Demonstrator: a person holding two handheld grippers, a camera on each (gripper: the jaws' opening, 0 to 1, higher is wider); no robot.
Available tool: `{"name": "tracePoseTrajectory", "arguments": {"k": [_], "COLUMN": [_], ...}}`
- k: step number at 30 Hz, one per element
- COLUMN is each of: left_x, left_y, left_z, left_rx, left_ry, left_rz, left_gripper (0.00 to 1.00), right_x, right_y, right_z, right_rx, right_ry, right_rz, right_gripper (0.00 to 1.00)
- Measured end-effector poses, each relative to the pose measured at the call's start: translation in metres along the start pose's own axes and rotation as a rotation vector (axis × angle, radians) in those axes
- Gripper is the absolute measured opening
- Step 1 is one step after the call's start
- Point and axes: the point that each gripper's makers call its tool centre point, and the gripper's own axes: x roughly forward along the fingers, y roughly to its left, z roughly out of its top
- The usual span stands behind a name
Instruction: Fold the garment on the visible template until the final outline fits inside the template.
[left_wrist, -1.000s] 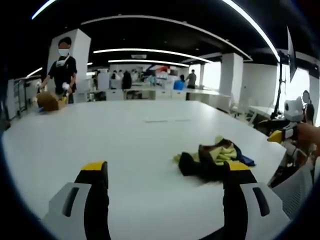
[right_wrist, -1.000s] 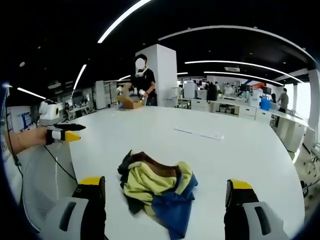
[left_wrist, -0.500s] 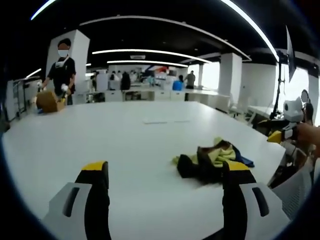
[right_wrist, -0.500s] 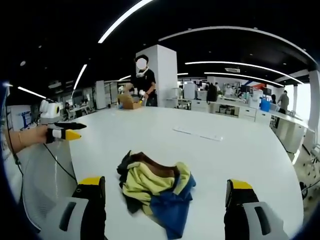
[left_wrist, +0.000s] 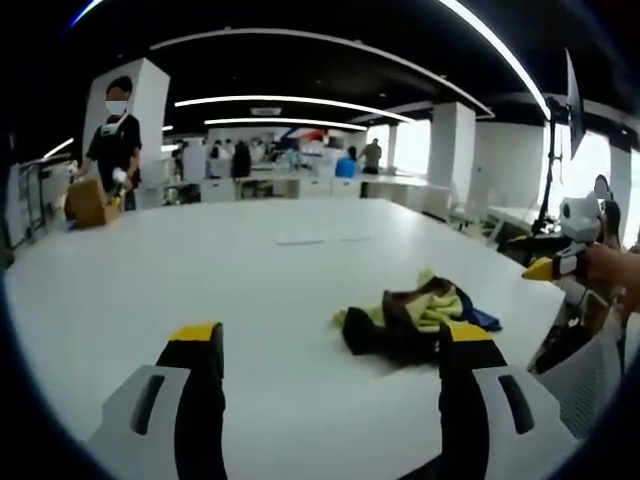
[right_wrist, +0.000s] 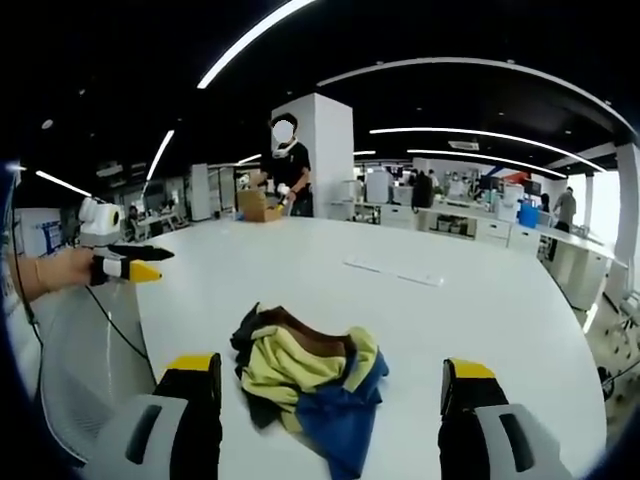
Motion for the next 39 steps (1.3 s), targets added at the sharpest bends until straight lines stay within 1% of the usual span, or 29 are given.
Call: {"name": "tracePoseTrajectory", "arguments": {"k": [3, 7, 14, 18, 23, 27, 29, 34, 37, 39], "left_x": [0.003, 0.008, 0.019, 0.026, 0.036, 0.043, 0.046, 0.057, 0.062, 0.068], "left_y": [-0.002, -0.008, -0.021, -0.025, -0.036, -0.042, -0.044, -0.051, -0.054, -0.057], "left_z": [0.000, 0.003, -0.001, -0.003, -0.009, -0.012, -0.013, -0.022, -0.024, -0.026], "left_rx": [0.008, -0.002, 0.010, 0.007, -0.006, -0.021, -0.028, -0.034, -0.050, -0.066], "left_ry": [0.005, -0.013, 0.005, 0.004, 0.020, 0.023, 0.025, 0.058, 0.065, 0.065], "left_rz": [-0.004, -0.022, -0.060, -0.078, -0.106, -0.116, -0.121, -0.138, -0.150, -0.161], "left_gripper": [0.82, 0.79, 0.69, 0.61, 0.51, 0.46, 0.45, 0.40, 0.37, 0.36], "right_x": [0.001, 0.002, 0.009, 0.014, 0.020, 0.026, 0.029, 0.037, 0.041, 0.044], "right_y": [0.000, 0.002, 0.007, 0.006, 0.005, 0.005, 0.006, 0.006, 0.005, 0.004], "right_z": [-0.002, -0.003, -0.009, -0.012, -0.016, -0.018, -0.021, -0.029, -0.032, -0.035], "right_rx": [0.007, 0.012, 0.020, 0.021, 0.030, 0.039, 0.049, 0.046, 0.064, 0.074], "right_ry": [-0.003, -0.006, 0.005, 0.011, 0.017, 0.020, 0.031, 0.053, 0.062, 0.073], "right_rz": [0.001, 0.006, 0.016, 0.014, 0.013, 0.021, 0.032, 0.042, 0.048, 0.053], "right_gripper": [0.90, 0.88, 0.82, 0.76, 0.69, 0.64, 0.60, 0.54, 0.48, 0.41]}}
